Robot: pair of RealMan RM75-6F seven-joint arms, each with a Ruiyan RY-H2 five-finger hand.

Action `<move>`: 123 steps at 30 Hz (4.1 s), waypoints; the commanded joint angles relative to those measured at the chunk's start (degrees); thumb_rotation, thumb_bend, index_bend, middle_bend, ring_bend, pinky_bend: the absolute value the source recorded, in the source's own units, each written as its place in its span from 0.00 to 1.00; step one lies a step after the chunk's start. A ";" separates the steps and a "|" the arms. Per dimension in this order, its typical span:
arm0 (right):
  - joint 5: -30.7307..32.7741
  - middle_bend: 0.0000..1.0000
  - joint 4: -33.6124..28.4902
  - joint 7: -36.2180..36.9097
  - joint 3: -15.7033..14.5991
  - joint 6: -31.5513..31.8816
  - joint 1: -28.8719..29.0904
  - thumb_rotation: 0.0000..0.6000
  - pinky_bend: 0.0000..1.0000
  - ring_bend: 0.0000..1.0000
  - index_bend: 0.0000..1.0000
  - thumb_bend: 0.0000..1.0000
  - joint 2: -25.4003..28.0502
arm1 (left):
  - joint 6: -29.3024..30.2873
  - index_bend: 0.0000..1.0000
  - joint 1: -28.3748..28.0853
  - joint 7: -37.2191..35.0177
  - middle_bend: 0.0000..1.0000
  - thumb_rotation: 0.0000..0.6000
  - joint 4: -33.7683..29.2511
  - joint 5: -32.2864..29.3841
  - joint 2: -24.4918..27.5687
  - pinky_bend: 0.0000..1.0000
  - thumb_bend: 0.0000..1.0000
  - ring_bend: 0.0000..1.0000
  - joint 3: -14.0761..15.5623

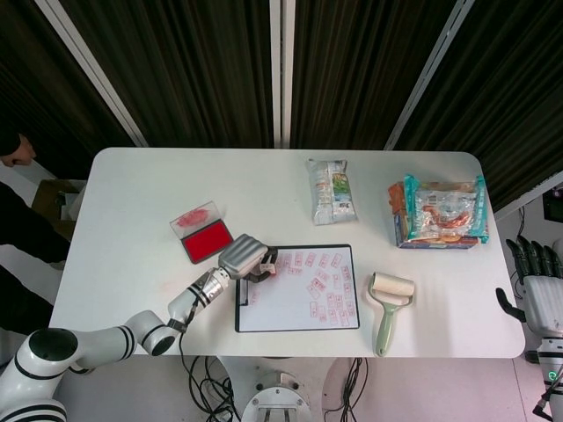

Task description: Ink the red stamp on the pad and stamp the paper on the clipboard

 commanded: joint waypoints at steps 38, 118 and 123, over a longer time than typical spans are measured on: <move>1.66 0.00 -1.12 -1.60 -0.27 -2.05 0.14 1.00 0.00 0.00 0.00 0.26 0.29 | -0.19 0.66 -0.63 -0.03 0.69 1.00 2.56 -0.14 -1.85 1.00 0.48 1.00 0.84; 0.14 0.00 -3.38 -1.85 -1.32 -3.89 1.27 1.00 0.00 0.00 0.00 0.27 0.50 | 20.97 0.66 24.25 -10.09 0.69 1.00 -1.12 3.94 14.43 1.00 0.45 1.00 11.83; 0.81 0.00 -3.73 -2.20 -1.12 -3.75 1.13 1.00 0.00 0.00 0.00 0.27 0.85 | 21.22 0.65 25.44 -11.99 0.69 1.00 2.83 4.61 12.26 1.00 0.45 1.00 12.00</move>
